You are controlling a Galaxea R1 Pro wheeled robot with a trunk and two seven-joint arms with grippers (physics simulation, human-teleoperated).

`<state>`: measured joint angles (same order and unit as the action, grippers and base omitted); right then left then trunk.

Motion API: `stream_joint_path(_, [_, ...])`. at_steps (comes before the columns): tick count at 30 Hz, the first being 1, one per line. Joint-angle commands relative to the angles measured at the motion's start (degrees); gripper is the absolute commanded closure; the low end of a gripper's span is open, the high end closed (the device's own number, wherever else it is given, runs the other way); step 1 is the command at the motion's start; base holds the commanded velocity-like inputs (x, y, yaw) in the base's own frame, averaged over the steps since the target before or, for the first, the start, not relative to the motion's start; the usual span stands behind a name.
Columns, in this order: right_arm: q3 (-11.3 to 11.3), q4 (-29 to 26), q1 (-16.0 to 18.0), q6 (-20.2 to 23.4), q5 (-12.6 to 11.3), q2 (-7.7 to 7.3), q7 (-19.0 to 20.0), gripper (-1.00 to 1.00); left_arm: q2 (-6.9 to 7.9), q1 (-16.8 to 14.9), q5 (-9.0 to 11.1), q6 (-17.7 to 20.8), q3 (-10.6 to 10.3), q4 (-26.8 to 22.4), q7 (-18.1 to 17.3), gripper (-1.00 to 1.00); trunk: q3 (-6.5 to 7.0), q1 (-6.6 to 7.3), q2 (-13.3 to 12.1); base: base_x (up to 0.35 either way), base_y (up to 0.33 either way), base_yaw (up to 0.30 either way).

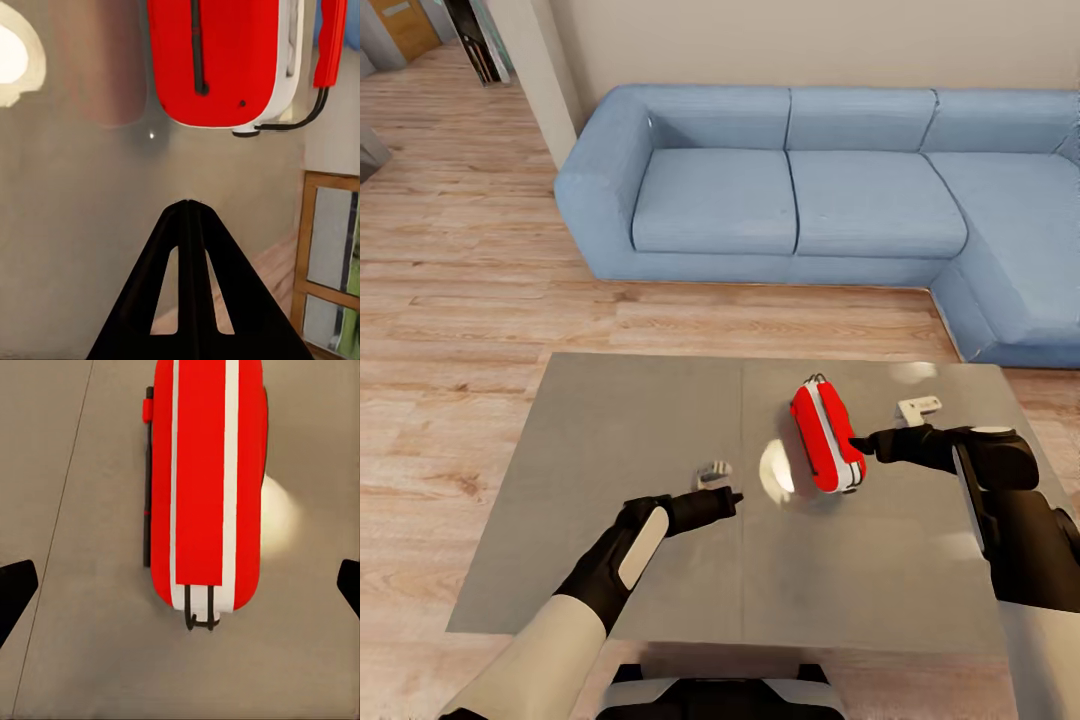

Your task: Turn on the radio receiver that's on the table in the living room.

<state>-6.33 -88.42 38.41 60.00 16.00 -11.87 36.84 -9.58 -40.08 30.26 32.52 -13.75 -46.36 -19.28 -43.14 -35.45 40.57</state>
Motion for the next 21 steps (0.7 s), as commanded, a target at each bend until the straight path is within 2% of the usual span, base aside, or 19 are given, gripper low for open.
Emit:
stream_joint_path(1, [-0.02,0.00,0.00,0.00,0.00,0.00,0.00,-1.00,0.00,0.00,-0.01,-0.07,0.01,0.02,0.01,1.00,0.00,0.00,0.00,-0.086,-0.012,0.000])
stream_joint_path(12, [-0.08,0.00,0.00,0.00,0.07,0.00,-0.08,-1.00,0.00,0.00,-0.11,-0.17,-0.05,0.10,0.19,1.00,0.07,0.00,0.00,-0.021,-0.003,0.000])
stream_joint_path(21, [-0.69,0.00,0.00,0.00,0.08,0.00,-0.32,-1.00,0.00,0.00,-0.12,-0.25,-0.05,0.13,0.23,1.00,0.76,0.00,0.00,0.000,0.000,0.000])
